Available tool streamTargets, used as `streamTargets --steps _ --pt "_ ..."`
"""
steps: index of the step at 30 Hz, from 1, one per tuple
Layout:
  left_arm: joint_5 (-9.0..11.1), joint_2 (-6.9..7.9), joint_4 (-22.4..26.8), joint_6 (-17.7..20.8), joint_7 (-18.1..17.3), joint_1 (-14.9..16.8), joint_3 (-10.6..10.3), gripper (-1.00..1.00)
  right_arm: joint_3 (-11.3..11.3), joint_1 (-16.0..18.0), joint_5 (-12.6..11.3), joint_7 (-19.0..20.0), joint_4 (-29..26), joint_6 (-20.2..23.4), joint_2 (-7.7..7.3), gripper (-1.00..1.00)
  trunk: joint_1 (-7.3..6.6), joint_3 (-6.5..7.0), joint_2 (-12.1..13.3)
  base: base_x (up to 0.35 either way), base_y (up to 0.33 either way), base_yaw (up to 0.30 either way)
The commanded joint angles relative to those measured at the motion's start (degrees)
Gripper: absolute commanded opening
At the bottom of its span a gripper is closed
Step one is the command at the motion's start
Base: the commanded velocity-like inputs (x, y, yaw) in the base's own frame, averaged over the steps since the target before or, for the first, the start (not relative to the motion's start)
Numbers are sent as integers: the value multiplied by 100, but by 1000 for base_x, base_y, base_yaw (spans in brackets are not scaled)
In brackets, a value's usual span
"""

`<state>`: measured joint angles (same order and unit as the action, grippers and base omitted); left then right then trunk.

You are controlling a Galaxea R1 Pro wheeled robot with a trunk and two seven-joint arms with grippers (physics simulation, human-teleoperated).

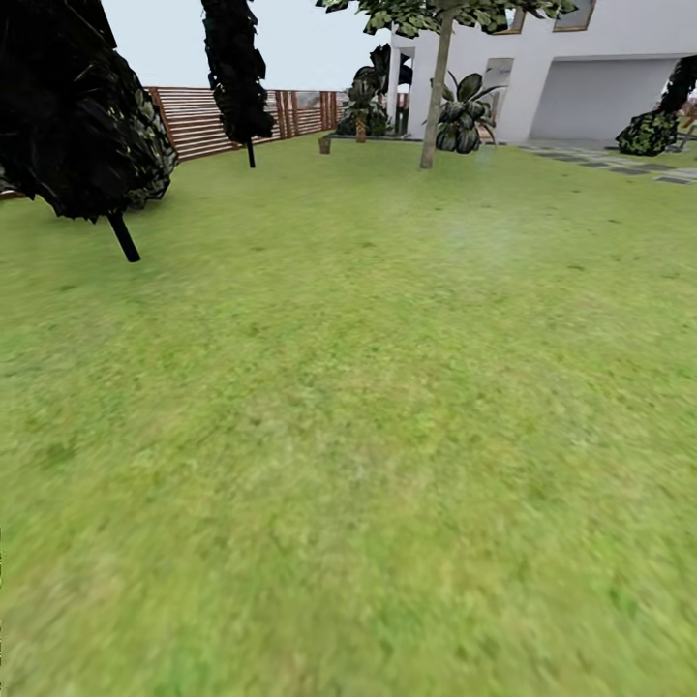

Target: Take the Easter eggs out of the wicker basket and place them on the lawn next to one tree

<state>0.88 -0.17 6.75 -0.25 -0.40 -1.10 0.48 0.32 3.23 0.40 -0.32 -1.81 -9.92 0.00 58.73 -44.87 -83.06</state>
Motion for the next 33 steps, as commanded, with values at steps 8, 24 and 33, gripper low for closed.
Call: streamTargets --steps 8,24,33 --pt "9 0 10 -1 -4 -4 5 100 3 2 4 -3 5 -22 0 100 0 68 -2 0 0 117" --pt "9 0 10 -2 -4 -4 5 100 3 2 4 -3 5 -26 0 100 0 209 -2 0 0 131" --pt "9 0 10 -7 -4 -4 5 100 3 2 4 -3 5 -26 0 100 0 289 -2 0 0 100"
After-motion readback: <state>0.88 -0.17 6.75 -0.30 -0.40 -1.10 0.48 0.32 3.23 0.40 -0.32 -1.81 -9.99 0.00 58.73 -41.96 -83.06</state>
